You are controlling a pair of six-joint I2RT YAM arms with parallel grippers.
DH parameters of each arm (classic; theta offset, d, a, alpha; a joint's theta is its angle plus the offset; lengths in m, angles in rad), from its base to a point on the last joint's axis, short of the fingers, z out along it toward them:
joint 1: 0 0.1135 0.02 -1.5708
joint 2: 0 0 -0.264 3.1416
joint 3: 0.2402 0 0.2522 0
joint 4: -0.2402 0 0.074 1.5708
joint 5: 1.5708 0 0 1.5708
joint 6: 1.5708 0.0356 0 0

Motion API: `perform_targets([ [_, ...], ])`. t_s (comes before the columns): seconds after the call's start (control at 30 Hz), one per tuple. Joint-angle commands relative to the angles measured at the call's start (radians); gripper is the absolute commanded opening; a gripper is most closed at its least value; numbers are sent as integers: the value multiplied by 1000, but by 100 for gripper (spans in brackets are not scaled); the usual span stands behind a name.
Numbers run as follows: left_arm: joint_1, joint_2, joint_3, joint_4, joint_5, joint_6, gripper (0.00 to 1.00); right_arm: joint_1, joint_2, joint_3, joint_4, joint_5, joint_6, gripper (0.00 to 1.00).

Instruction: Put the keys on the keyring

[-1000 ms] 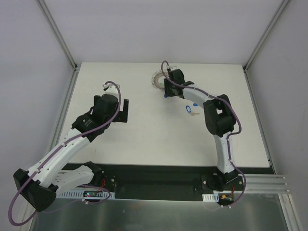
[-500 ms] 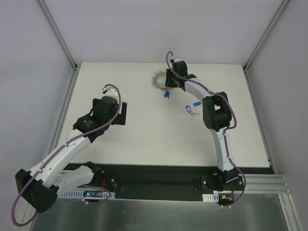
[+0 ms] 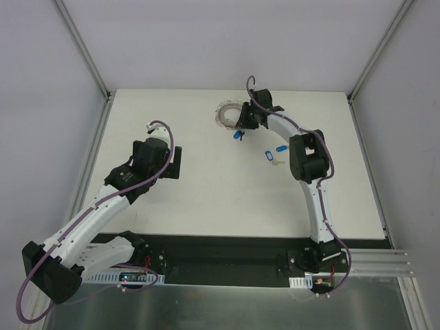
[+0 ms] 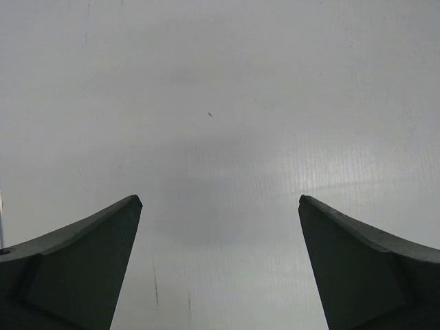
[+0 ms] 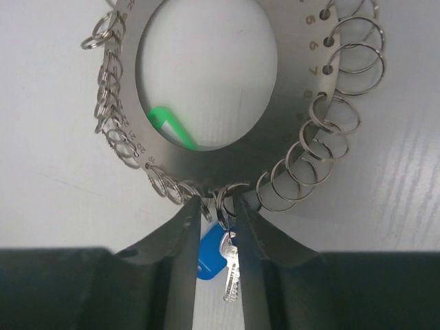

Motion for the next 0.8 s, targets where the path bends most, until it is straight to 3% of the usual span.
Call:
perform_targets([
  [0.0,10,-22,-12,14,21,19,99,-2,5,-7,-15,-83,59,18],
  [0.1,14,-22,-15,16,24,19,99,0,-55,-130,57,-77,69,6],
  [0.33,21,-43,-17,19,38,17,99,21,-353,-513,183,-42,79,2],
  [0.47,24,-60,-18,21,49,14,99,98,-522,-734,195,33,116,2],
  [0.67,28,-84,-23,22,59,11,99,309,-670,-914,186,147,217,18],
  [0.77,30,-98,-23,22,62,10,99,415,-710,-919,197,164,225,41],
])
